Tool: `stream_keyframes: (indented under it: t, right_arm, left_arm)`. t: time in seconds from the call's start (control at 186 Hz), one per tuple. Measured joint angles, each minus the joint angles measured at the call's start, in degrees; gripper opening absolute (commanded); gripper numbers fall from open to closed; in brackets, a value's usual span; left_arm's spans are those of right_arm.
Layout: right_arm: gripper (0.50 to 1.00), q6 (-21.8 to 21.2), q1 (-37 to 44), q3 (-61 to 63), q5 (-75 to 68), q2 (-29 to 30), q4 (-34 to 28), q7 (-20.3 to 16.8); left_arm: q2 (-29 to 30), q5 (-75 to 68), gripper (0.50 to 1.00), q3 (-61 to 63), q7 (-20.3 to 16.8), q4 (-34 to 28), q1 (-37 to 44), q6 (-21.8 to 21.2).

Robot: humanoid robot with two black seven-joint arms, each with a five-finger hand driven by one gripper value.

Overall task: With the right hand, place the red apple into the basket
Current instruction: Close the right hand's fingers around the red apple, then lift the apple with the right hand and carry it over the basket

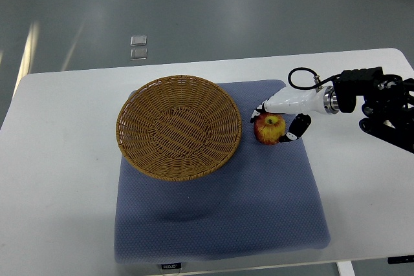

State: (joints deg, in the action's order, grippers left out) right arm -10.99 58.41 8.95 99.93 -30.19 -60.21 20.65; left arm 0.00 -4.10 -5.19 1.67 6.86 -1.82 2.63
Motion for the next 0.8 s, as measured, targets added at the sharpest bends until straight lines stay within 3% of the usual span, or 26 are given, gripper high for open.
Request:
stream_keyframes:
  t: [0.501, 0.798]
  right_arm:
    - [0.69, 0.5, 8.2, 0.6, -0.8, -0.8, 0.3, 0.0]
    - [0.69, 0.4, 10.2, 0.8, -1.1, 3.1, -0.2, -0.6]
  left_arm:
    - [0.0, 0.0, 1.0, 0.0, 0.0, 0.0, 0.0, 0.0]
    - [0.0, 0.0, 1.0, 0.0, 0.0, 0.0, 0.0, 0.0]
